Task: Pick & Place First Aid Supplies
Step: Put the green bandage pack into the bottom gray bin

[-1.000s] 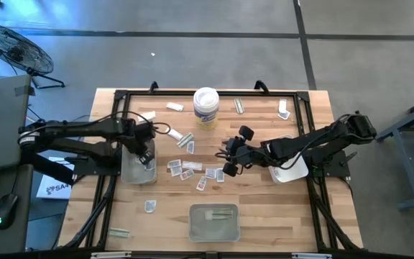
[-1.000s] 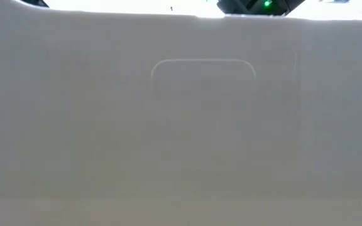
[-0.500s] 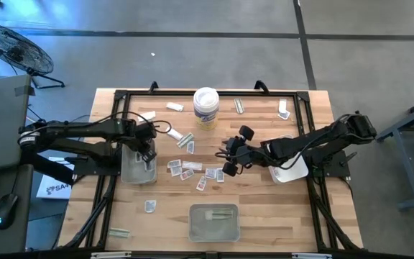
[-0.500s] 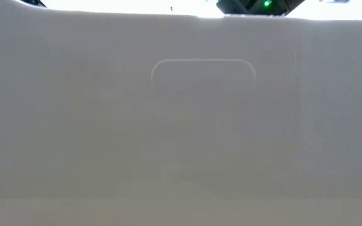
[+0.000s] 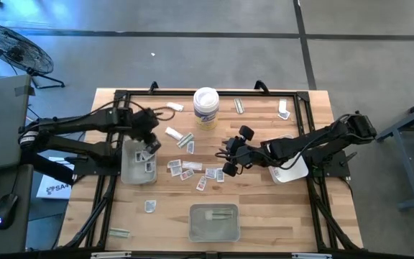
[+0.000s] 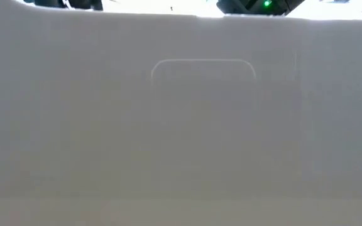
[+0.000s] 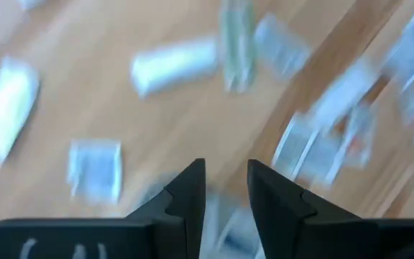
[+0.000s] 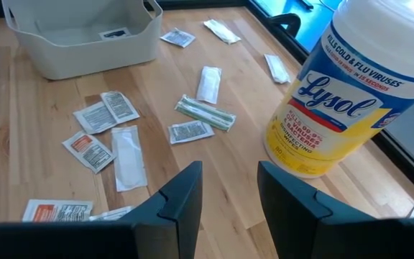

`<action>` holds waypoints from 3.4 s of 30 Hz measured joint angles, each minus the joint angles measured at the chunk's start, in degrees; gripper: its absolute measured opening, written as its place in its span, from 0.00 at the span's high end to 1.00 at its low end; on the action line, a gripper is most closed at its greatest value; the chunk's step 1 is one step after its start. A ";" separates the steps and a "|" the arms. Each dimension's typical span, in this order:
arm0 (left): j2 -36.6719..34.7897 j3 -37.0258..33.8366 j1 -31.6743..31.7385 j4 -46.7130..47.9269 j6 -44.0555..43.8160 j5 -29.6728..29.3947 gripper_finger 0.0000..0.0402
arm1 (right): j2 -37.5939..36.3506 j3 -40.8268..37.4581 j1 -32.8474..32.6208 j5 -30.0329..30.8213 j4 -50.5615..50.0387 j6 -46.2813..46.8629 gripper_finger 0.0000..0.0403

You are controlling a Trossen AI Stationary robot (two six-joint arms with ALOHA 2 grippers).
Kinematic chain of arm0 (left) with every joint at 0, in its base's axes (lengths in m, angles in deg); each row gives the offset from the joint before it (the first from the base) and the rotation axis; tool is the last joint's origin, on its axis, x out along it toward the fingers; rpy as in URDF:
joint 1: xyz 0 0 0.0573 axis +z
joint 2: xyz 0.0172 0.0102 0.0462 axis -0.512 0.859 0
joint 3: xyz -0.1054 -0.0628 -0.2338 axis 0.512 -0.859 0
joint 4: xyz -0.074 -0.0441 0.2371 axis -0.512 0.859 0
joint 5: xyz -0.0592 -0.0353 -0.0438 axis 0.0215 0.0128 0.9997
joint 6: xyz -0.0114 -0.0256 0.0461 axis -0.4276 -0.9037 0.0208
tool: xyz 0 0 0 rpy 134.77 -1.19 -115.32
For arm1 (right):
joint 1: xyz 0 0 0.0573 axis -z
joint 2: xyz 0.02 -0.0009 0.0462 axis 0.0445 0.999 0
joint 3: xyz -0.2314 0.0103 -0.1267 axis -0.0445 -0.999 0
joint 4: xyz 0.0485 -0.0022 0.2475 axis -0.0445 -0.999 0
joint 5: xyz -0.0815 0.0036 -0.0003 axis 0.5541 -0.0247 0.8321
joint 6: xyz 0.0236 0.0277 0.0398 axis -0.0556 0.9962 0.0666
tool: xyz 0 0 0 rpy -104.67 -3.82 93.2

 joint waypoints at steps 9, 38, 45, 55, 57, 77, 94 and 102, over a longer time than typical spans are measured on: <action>13.54 -0.39 0.81 -14.46 13.18 -3.38 0.75 | 0.00 0.00 0.00 0.04 0.02 0.00 0.68; 33.92 -0.35 15.00 -19.39 50.05 -1.38 0.49 | 0.00 0.00 -0.83 0.06 -0.38 1.53 0.68; 35.85 -0.12 15.00 -19.87 50.84 -1.26 0.49 | 0.00 0.00 -0.83 0.07 -1.11 1.53 0.68; 35.99 -0.33 15.00 -20.19 50.36 1.45 0.70 | 0.00 0.00 -0.83 0.00 -1.31 2.02 0.68; 36.00 -0.37 15.00 -20.17 49.42 1.44 0.76 | 0.00 0.00 -0.83 -0.12 -1.31 2.74 0.68; 25.23 2.14 7.43 -11.10 35.33 13.50 0.98 | 0.10 0.00 -2.71 -3.80 2.73 -1.17 0.68; 21.59 -0.42 -9.64 -38.47 29.54 41.65 0.98 | 10.98 -0.02 -2.89 -17.51 26.53 -19.64 0.68; 21.59 -0.42 -12.19 -44.24 25.66 39.35 0.98 | 11.06 -0.02 -3.02 -22.26 32.08 -24.21 0.68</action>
